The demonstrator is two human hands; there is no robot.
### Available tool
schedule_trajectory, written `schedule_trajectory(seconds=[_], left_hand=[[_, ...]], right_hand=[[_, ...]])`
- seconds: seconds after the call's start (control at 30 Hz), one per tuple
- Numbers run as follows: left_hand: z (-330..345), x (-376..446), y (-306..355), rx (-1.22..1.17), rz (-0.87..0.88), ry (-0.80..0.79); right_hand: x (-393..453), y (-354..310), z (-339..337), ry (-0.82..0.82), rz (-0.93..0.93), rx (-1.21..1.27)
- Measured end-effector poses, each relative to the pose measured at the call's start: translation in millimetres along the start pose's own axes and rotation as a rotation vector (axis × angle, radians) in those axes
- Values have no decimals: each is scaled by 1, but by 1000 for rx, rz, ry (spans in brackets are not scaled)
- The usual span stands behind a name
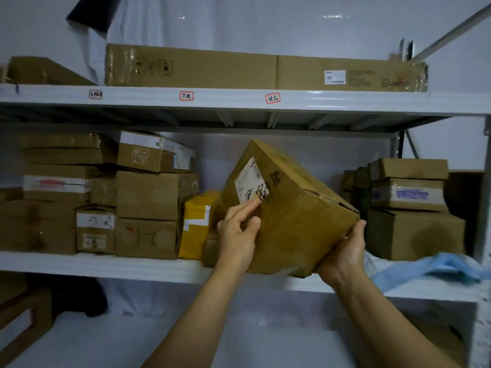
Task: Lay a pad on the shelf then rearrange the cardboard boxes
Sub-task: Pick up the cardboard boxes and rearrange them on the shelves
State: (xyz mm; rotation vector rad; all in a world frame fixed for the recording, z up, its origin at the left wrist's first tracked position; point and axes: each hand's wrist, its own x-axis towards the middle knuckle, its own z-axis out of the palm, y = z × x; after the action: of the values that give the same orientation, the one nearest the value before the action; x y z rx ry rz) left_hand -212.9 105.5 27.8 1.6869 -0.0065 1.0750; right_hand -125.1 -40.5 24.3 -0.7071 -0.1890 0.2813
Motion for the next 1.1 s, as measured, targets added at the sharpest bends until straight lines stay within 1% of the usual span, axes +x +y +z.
schedule_trajectory(seconds=[0.03, 0.1, 0.23, 0.4, 0.5, 0.63, 0.77, 0.83, 0.87, 0.93, 0.97, 1.0, 1.03, 1.1], left_hand=[[0, -9, 4, 7, 12, 3], [0, -29, 11, 7, -31, -12], [-4, -62, 15, 147, -161, -143], [-2, -101, -4, 220, -245, -293], [6, -124, -19, 192, -304, -320], [16, -146, -51, 172, -381, -401], [28, -166, -79, 122, -486, -461], [35, -175, -93, 99, -551, -408], [39, -179, -98, 85, -597, -333], [45, -184, -115, -37, -725, -127], [48, -185, -121, -132, -819, -27], [50, -185, -129, -224, -934, 25], [50, -185, -135, -305, -1038, 22], [52, -183, -148, -404, -1162, -48]], right_hand=[[-7, 1, -5, 38, 21, 14], [-23, 4, -18, 92, 46, 49], [-43, 14, -51, 167, 64, 121], [-68, 28, -91, 253, 36, 74], [-88, 39, -114, 322, 53, 62], [-106, 59, -150, 351, 56, 60], [-118, 82, -187, 448, 109, 52], [-122, 92, -202, 487, 128, 71], [-122, 97, -208, 505, 143, 82], [-119, 107, -216, 547, 175, 85], [-116, 111, -218, 562, 194, 88], [-111, 116, -222, 573, 216, 91], [-107, 121, -225, 575, 238, 94], [-99, 129, -231, 581, 272, 103]])
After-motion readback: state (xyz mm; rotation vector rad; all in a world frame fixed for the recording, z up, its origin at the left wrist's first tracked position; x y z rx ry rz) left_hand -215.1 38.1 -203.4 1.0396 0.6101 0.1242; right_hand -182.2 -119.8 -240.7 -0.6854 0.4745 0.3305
